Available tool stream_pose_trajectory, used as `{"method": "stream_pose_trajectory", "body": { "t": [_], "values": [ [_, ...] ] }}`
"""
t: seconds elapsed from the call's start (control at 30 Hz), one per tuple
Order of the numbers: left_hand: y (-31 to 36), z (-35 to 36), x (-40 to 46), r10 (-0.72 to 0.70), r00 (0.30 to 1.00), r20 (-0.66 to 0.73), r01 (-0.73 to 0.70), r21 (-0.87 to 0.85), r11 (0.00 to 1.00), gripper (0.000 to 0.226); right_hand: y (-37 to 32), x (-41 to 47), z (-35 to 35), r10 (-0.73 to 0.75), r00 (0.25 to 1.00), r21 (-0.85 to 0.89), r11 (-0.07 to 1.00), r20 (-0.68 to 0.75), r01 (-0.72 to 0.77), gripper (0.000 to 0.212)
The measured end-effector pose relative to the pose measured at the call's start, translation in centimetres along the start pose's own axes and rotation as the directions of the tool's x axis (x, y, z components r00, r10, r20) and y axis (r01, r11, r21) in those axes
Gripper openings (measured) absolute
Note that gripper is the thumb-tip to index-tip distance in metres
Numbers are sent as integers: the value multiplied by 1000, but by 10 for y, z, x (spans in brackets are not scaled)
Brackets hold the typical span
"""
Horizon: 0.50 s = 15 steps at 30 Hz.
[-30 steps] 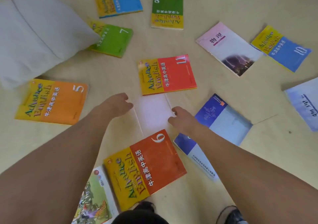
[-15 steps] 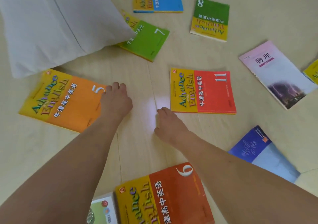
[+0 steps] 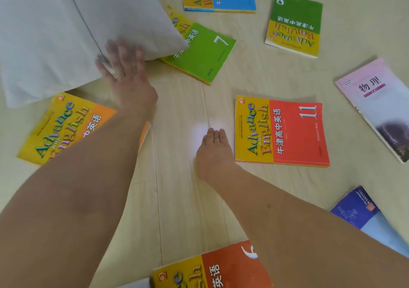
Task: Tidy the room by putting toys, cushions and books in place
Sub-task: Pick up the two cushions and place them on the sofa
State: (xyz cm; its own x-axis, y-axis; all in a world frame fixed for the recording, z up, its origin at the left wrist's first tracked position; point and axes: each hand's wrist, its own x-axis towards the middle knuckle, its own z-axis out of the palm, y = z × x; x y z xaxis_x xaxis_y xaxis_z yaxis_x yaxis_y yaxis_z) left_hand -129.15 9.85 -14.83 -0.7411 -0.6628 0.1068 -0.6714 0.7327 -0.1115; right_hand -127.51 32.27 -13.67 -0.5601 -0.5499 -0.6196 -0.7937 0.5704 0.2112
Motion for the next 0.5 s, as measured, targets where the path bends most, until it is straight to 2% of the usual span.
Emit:
{"method": "stream_pose_trajectory", "body": {
  "t": [0.13,0.23,0.5],
  "values": [
    [-2,-7,28,-2,995,-99,2,-2,1000,89,-1,7,-4,-44,998,-62,997,33,46,61],
    [-6,-9,43,-16,994,-112,18,14,1000,87,1,10,-3,-63,997,-68,996,33,65,61],
    [-9,2,60,-20,993,-114,21,8,1000,69,1,15,1,-81,996,-63,995,39,84,62]
  ]
}}
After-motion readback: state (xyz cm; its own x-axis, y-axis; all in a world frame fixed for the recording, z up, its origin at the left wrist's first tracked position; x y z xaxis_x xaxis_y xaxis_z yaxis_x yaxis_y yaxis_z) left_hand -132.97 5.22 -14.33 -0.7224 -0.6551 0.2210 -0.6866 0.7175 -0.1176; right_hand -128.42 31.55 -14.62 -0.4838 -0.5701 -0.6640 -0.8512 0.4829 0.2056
